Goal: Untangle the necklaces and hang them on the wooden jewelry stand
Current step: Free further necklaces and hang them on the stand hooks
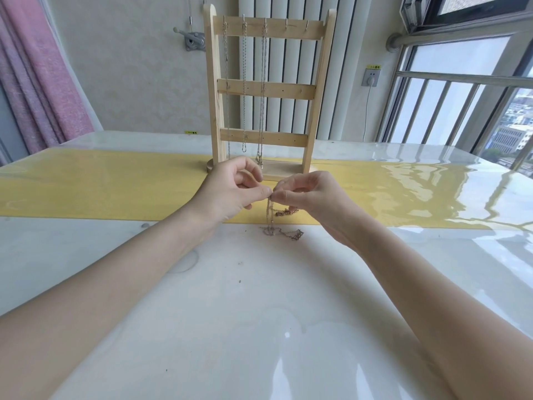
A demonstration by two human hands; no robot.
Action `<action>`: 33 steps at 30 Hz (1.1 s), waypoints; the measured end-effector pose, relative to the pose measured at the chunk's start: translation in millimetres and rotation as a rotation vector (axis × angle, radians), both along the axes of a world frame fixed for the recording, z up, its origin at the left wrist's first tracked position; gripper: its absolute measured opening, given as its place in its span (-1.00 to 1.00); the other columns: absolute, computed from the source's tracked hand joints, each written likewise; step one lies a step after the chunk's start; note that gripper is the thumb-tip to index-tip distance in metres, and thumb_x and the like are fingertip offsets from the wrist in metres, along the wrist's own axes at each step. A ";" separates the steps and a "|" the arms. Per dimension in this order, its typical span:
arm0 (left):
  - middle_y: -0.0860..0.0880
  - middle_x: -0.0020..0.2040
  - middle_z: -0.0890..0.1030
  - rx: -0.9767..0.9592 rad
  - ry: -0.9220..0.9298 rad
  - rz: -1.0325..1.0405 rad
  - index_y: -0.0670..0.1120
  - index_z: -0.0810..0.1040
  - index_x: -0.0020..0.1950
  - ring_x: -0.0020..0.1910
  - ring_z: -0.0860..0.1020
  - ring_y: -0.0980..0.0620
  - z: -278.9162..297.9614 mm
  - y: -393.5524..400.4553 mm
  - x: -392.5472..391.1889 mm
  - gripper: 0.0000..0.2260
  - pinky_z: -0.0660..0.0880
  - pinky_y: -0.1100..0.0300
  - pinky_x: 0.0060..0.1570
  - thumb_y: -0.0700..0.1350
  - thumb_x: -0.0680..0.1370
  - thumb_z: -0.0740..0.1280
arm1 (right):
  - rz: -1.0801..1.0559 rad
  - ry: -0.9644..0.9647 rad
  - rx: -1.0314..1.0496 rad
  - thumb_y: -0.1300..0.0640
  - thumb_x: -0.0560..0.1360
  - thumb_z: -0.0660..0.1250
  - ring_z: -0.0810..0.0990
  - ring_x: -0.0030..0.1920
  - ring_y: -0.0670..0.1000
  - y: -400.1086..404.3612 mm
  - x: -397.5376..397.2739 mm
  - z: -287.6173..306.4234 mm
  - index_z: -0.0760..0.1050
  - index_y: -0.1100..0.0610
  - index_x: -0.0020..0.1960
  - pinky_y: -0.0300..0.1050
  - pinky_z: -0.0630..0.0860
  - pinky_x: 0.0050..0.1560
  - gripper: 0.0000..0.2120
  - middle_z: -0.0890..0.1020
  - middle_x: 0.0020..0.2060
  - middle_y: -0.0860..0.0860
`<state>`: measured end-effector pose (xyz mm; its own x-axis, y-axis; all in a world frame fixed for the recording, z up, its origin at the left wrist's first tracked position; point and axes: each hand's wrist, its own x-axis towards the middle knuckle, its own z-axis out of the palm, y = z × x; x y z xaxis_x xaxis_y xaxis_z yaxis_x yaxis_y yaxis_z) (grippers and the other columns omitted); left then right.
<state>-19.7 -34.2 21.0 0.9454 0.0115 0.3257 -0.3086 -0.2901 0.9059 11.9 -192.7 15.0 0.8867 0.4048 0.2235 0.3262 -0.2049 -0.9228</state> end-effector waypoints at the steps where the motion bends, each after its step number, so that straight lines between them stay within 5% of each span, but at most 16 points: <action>1: 0.00 -0.35 0.50 0.021 -0.018 -0.002 -0.06 0.40 -0.22 -0.47 0.43 0.25 -0.2 -0.6 0.2 -0.78 0.41 0.40 -0.41 -0.32 0.47 0.39 | -0.009 -0.018 -0.031 0.27 0.47 0.39 0.44 -0.31 -0.07 1.4 -0.8 0.2 0.55 0.18 -0.30 -0.22 0.43 -0.19 -0.84 0.54 -0.35 -0.03; 5: 0.00 -0.35 0.47 0.113 -0.083 -0.027 -0.06 0.37 -0.23 -0.45 0.39 0.18 -1.2 -2.8 1.1 -0.74 0.41 0.35 -0.39 -0.37 0.45 0.35 | -0.013 -0.059 -0.142 0.25 0.47 0.34 0.41 -0.32 -0.03 5.1 -4.2 1.2 0.51 0.25 -0.22 -0.19 0.41 -0.17 -0.89 0.49 -0.30 0.06; 9: -0.08 -0.32 0.44 0.395 -0.247 -0.003 -0.01 0.34 -0.24 -0.38 0.32 0.10 -4.8 -1.5 -1.4 -0.73 0.34 0.22 -0.31 -0.33 0.41 0.35 | 0.005 -0.274 -0.398 0.28 0.41 0.38 0.43 -0.38 -0.19 3.6 -3.5 1.7 0.48 0.20 -0.26 -0.40 0.32 -0.31 -0.89 0.46 -0.23 -0.02; 13: -0.01 -0.36 0.43 0.288 -0.280 0.043 -0.02 0.31 -0.25 -0.41 0.39 0.10 1.1 1.2 2.2 -0.72 0.41 0.23 -0.28 -0.34 0.46 0.32 | 0.041 -0.465 -0.560 0.31 0.35 0.42 0.42 -0.26 -0.11 3.3 1.0 -5.3 0.49 0.14 -0.26 -0.36 0.30 -0.28 -0.86 0.45 -0.15 0.01; 20: -0.09 -0.21 0.41 -0.485 0.165 -0.034 -0.13 0.33 -0.19 -0.30 0.59 -0.01 7.3 12.1 5.5 -0.81 0.62 0.13 -0.10 -0.37 0.56 0.20 | -0.007 -0.211 -0.251 0.31 0.45 0.34 0.47 -0.31 -0.17 -0.2 0.9 -1.8 0.46 0.09 -0.32 -0.41 0.36 -0.23 -0.78 0.49 -0.27 -0.07; 23: -0.12 -0.28 0.41 -0.704 0.260 -0.105 -0.15 0.35 -0.20 -0.39 0.55 -0.02 12.0 10.1 2.6 -0.80 0.63 0.09 -0.15 -0.39 0.55 0.16 | 0.109 -0.006 -0.084 0.34 0.52 0.25 0.45 -0.29 -0.06 -2.9 0.7 -3.9 0.47 0.17 -0.27 -0.23 0.43 -0.15 -0.79 0.51 -0.34 -0.02; 28: -0.08 -0.32 0.38 -0.650 0.302 -0.101 -0.16 0.37 -0.20 -0.51 0.42 0.08 11.9 6.3 1.0 -0.81 0.51 0.28 -0.43 -0.39 0.55 0.17 | 0.228 0.168 0.107 0.33 0.55 0.23 0.52 -0.26 -0.06 -4.3 0.8 -2.2 0.43 0.19 -0.24 -0.23 0.45 -0.18 -0.80 0.54 -0.34 0.03; 33: -0.03 -0.31 0.39 -0.404 0.310 -0.141 -0.13 0.42 -0.16 -0.45 0.36 0.13 8.1 2.6 0.4 -0.83 0.37 0.37 -0.47 -0.35 0.56 0.18 | 0.229 0.237 0.199 0.30 0.57 0.20 0.48 -0.32 -0.02 -4.8 -0.4 0.6 0.41 0.17 -0.26 -0.21 0.45 -0.19 -0.77 0.54 -0.39 0.02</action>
